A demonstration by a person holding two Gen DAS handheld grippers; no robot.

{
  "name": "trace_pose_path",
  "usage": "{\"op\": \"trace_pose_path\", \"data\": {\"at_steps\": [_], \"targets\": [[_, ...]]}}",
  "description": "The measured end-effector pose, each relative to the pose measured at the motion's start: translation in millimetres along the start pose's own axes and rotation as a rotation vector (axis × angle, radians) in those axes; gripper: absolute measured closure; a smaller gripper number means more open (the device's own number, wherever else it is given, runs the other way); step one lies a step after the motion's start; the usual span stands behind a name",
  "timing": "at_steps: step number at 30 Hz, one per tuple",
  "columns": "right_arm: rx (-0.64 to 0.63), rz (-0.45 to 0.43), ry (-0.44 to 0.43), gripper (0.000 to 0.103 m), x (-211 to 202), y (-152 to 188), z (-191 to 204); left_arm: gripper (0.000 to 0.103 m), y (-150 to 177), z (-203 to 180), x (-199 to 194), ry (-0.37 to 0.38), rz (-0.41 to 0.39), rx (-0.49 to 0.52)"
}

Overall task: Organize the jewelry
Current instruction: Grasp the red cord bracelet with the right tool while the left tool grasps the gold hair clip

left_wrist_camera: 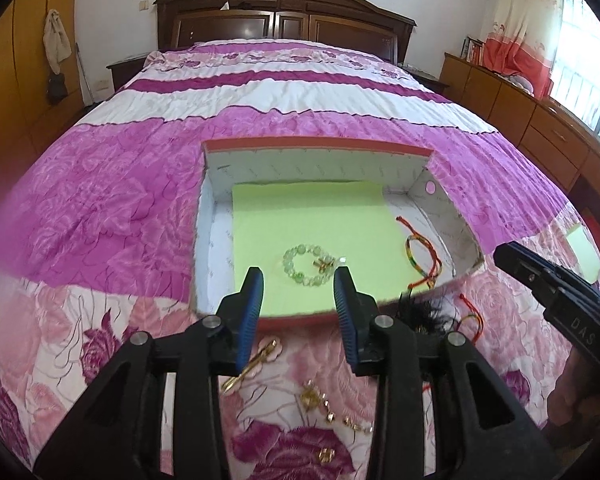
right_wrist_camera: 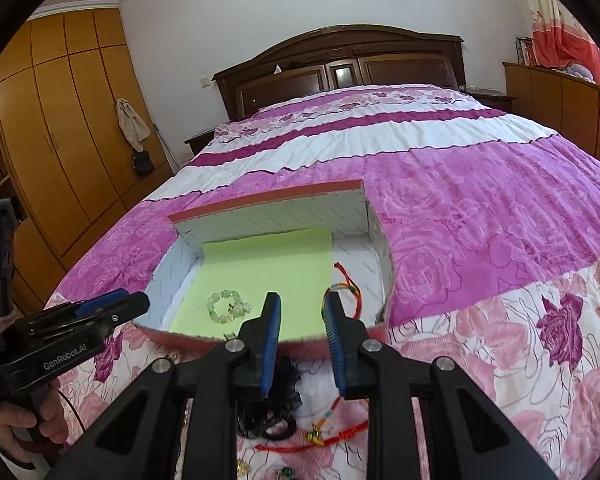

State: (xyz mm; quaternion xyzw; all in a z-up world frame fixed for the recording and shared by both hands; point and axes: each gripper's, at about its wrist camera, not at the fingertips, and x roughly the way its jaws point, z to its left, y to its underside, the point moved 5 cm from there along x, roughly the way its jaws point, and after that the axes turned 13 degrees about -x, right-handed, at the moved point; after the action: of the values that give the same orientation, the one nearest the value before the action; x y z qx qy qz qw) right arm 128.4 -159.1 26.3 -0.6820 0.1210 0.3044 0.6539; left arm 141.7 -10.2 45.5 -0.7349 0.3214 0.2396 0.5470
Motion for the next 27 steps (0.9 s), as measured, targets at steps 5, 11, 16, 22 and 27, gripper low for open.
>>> {"op": "trace_pose_path", "data": {"at_steps": [5,11,16,22,27], "targets": [[0.002,0.036,0.006,0.078,-7.7,14.8,-1.4,0.074,10.2,10.4,-6.2,-0.005,0.019,-0.019],[0.011,0.08,0.008,0.078,-12.5,37.0,-4.5,0.073,27.2,26.0,-5.6,-0.021,0.057,-0.036],[0.024,0.115,0.023,0.078,-11.5,53.9,-10.3,0.073,41.4,40.5,2.4,-0.049,0.099,-0.06],[0.051,0.157,0.033,0.078,-7.8,72.2,-17.7,0.072,51.9,49.9,10.7,-0.08,0.13,-0.057],[0.072,0.188,0.032,0.078,-1.8,82.1,-23.9,0.072,56.7,53.5,21.7,-0.093,0.15,-0.054]]}}
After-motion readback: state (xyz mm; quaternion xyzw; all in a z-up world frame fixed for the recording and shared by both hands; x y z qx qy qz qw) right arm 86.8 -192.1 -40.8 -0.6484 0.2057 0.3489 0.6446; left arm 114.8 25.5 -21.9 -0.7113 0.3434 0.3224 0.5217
